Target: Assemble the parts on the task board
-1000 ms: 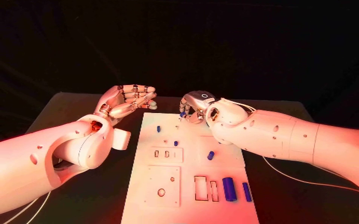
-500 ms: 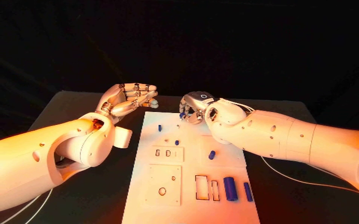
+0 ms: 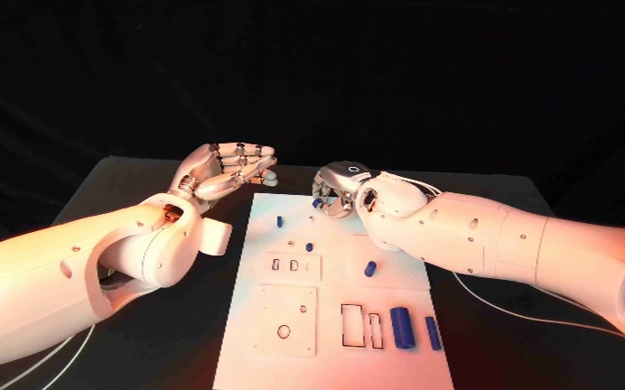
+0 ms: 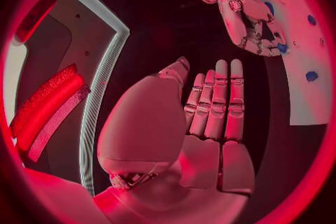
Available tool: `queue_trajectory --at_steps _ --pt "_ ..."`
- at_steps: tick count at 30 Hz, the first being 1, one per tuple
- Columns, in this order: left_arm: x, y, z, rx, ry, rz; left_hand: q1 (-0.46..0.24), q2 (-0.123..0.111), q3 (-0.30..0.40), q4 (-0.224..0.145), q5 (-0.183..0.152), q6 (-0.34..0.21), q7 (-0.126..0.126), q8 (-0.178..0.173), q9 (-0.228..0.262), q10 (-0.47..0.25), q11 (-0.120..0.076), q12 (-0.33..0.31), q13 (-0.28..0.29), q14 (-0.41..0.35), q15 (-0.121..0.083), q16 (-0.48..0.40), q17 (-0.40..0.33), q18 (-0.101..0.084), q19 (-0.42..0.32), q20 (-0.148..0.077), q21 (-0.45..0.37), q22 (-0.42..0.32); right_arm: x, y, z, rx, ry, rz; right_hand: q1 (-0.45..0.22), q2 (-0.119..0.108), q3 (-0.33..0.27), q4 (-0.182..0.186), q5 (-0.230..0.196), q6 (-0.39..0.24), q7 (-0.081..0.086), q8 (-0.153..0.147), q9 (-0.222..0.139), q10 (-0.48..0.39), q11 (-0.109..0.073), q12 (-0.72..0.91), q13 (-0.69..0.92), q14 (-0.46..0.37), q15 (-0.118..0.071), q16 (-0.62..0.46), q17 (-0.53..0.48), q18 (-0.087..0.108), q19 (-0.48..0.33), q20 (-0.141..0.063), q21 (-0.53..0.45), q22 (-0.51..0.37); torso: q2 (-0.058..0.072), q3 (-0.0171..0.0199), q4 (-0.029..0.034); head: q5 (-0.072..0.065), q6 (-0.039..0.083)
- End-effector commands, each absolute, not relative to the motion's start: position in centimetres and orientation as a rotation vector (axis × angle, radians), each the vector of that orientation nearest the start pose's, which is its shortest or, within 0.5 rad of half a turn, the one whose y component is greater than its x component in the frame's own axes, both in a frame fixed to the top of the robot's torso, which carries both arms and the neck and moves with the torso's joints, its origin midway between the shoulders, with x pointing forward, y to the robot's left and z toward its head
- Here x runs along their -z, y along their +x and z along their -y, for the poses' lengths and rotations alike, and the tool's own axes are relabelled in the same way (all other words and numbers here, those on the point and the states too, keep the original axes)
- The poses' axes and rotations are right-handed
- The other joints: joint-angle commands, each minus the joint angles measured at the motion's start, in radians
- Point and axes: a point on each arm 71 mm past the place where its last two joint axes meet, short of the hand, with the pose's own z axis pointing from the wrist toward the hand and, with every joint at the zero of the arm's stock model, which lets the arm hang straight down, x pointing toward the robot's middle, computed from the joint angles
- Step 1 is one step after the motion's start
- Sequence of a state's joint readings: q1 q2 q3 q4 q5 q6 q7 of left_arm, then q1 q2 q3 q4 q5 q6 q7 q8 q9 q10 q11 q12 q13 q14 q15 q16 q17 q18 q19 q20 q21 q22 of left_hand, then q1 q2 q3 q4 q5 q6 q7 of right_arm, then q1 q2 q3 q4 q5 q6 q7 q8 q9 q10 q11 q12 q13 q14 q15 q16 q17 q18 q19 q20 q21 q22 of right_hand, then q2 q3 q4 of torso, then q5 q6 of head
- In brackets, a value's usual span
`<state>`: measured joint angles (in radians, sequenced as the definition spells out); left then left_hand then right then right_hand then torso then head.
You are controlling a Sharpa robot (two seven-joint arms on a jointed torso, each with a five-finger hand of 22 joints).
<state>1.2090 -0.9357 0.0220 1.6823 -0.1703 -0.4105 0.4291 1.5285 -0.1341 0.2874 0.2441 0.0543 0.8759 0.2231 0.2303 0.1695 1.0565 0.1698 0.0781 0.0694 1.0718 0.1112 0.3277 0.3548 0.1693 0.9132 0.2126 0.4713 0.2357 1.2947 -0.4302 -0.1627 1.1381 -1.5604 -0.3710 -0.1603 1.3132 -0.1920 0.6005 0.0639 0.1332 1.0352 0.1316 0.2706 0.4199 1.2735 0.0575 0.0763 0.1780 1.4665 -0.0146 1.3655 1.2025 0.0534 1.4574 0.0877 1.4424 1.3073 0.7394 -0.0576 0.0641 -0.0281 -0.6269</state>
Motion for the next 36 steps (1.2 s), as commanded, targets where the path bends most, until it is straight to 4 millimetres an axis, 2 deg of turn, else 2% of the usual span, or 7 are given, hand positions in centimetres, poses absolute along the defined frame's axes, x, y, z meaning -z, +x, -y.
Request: queue_trajectory --at_steps 1,9,14,23,32,35,36 --pt "13.0 46.7 -20.8 1.572 -0.879 -1.325 0.011 -0.002 0.007 0.001 0.002 0.007 0.012 -0.005 0.001 0.005 0.001 -0.007 0.001 -0.007 0.000 -0.004 0.001 0.010 -0.003 -0.003 0.004 0.001 19.1 54.4 9.2 -0.525 -0.357 -1.594 -0.007 0.000 -0.001 0.007 -0.004 -0.009 0.001 -0.003 0.000 -0.001 0.006 -0.005 0.001 0.038 0.001 0.005 -0.001 -0.008 -0.004 0.004 -0.001 0.066 0.000 -0.0007 0.0016 0.001 -0.002" --pt "13.0 46.8 -20.8 1.571 -0.879 -1.325 0.011 -0.002 0.007 0.001 0.002 0.007 0.012 -0.005 0.001 0.005 0.001 -0.007 0.001 -0.007 0.000 -0.004 0.001 0.010 -0.003 -0.003 0.004 0.001 19.2 54.6 9.3 -0.521 -0.344 -1.583 -0.031 -0.025 0.002 0.017 -0.033 -0.049 0.019 -0.028 0.004 -0.061 0.026 -0.016 -0.009 0.032 0.018 0.000 -0.016 -0.001 -0.025 0.017 -0.024 0.037 0.000 -0.0014 -0.0009 0.004 -0.001" --pt "13.0 46.8 -20.8 1.572 -0.879 -1.326 0.011 -0.002 0.007 0.001 0.002 0.007 0.012 -0.005 0.001 0.005 0.001 -0.007 0.001 -0.007 0.000 -0.004 0.001 0.010 -0.003 -0.003 0.004 0.001 19.1 54.7 9.3 -0.525 -0.338 -1.570 -0.038 -0.049 -0.015 0.022 -0.069 -0.137 0.033 -0.085 -0.003 -0.180 0.047 -0.011 -0.035 0.013 0.036 -0.032 -0.077 0.026 -0.098 0.037 -0.111 -0.075 0.000 -0.0012 0.0004 0.004 0.001" --pt "13.0 46.8 -21.0 1.568 -0.880 -1.325 0.011 -0.002 0.007 0.001 0.002 0.007 0.012 -0.005 0.001 0.005 0.001 -0.007 0.001 -0.007 0.000 -0.004 0.001 0.010 -0.003 -0.003 0.004 0.001 19.1 54.5 9.9 -0.532 -0.335 -1.564 -0.028 -0.048 -0.047 0.021 -0.069 -0.159 0.033 -0.104 -0.004 -0.220 0.049 -0.006 -0.047 -0.003 0.038 -0.065 -0.132 0.040 -0.135 0.039 -0.167 -0.140 -0.001 0.0001 -0.0034 0.008 0.004" --pt "13.0 46.9 -21.4 1.561 -0.883 -1.323 0.011 -0.002 0.007 0.001 0.002 0.007 0.012 -0.005 0.001 0.005 0.001 -0.007 0.001 -0.007 0.000 -0.004 0.001 0.010 -0.003 -0.003 0.004 0.001 17.9 52.8 14.3 -0.545 -0.264 -1.559 -0.020 -0.041 -0.056 0.027 -0.054 -0.134 0.037 -0.101 0.001 -0.173 0.048 0.027 -0.045 0.001 0.038 -0.064 -0.132 0.036 -0.119 0.036 -0.162 -0.123 -0.005 0.0018 -0.0141 0.005 0.007" --pt "13.1 47.0 -21.6 1.561 -0.884 -1.321 0.011 -0.002 0.007 0.001 0.002 0.007 0.012 -0.005 0.001 0.005 0.001 -0.007 0.001 -0.007 0.000 -0.004 0.001 0.010 -0.003 -0.003 0.004 0.001 17.2 52.3 16.4 -0.535 -0.220 -1.580 -0.031 -0.058 -0.060 0.036 -0.031 -0.143 0.042 -0.114 -0.002 -0.124 0.046 0.044 -0.043 0.010 0.037 -0.049 -0.112 0.026 -0.089 0.032 -0.130 -0.079 -0.007 0.0029 -0.0180 0.003 0.009" --pt "13.1 47.0 -21.6 1.560 -0.884 -1.321 0.011 -0.002 0.007 0.001 0.002 0.007 0.012 -0.005 0.001 0.005 0.001 -0.007 0.001 -0.007 0.000 -0.004 0.001 0.010 -0.003 -0.003 0.004 0.001 17.0 52.2 17.1 -0.530 -0.204 -1.589 -0.045 -0.074 -0.082 0.046 0.011 -0.168 0.045 -0.131 -0.007 -0.099 0.045 0.048 -0.042 0.012 0.036 -0.046 -0.110 0.023 -0.082 0.031 -0.123 -0.067 -0.008 0.0035 -0.0197 0.003 0.009"
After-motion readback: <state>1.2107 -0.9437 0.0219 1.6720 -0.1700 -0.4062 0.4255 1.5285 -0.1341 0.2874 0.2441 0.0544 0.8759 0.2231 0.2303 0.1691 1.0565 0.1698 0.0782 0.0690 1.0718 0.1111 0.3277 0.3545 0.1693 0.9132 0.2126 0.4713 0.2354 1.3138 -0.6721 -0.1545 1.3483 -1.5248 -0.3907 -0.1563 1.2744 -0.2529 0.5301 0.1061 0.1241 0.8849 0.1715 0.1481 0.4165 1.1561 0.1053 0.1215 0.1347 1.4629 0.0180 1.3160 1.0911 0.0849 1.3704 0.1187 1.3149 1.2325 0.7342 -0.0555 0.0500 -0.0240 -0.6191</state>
